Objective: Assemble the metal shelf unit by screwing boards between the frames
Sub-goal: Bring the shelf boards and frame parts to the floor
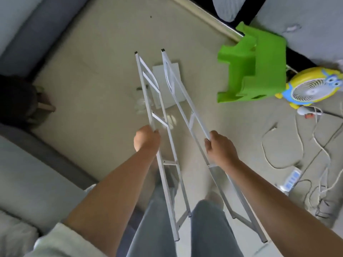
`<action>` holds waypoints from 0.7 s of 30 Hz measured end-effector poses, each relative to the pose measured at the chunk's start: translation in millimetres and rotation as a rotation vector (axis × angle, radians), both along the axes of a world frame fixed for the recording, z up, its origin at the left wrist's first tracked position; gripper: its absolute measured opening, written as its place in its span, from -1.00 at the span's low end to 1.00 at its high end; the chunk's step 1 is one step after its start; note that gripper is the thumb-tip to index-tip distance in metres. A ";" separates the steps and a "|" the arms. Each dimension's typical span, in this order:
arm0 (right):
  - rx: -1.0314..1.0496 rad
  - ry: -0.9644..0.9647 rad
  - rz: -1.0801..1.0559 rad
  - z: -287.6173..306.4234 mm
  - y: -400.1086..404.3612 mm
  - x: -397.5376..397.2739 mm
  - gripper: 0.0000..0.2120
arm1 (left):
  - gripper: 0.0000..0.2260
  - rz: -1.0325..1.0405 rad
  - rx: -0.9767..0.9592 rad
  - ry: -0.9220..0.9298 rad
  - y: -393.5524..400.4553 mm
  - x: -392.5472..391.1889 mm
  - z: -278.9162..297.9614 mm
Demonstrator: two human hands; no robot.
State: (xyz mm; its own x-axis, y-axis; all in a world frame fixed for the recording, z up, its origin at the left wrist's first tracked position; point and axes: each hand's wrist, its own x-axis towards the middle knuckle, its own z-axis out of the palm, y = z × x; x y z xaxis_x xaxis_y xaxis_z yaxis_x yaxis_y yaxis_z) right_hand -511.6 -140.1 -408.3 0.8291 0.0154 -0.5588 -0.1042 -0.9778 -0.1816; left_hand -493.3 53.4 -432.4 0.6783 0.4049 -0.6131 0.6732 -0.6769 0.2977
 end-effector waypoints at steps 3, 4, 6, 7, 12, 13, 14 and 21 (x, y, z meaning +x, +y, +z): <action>0.058 0.014 -0.046 -7.7 27.5 43.7 -0.81 | -0.67 -0.005 0.019 -0.019 28.6 50.9 -4.1; 0.091 0.017 -0.076 -10.6 33.2 57.8 -0.78 | -0.65 -0.013 0.028 -0.027 35.5 68.6 -5.7; 0.148 0.023 -0.127 -16.2 42.0 87.9 -0.62 | -0.65 -0.014 0.036 -0.061 46.5 107.6 -11.3; 0.172 0.020 -0.151 -18.9 44.4 102.8 -0.59 | -0.65 -0.015 0.034 -0.074 50.1 127.6 -14.1; 0.225 -0.010 -0.191 -41.4 50.4 185.0 -0.69 | -0.63 -0.044 -0.007 -0.088 54.0 217.0 -41.1; 0.229 -0.011 -0.186 -47.2 51.4 202.3 -0.68 | -0.63 -0.043 -0.029 -0.080 51.9 232.6 -49.6; 0.227 -0.010 -0.169 -54.0 52.8 218.2 -0.68 | -0.62 -0.039 -0.056 -0.065 49.3 247.0 -59.8; 0.295 0.040 -0.229 -144.4 69.0 295.4 -0.80 | -0.73 0.239 -0.365 0.159 45.4 315.7 -158.0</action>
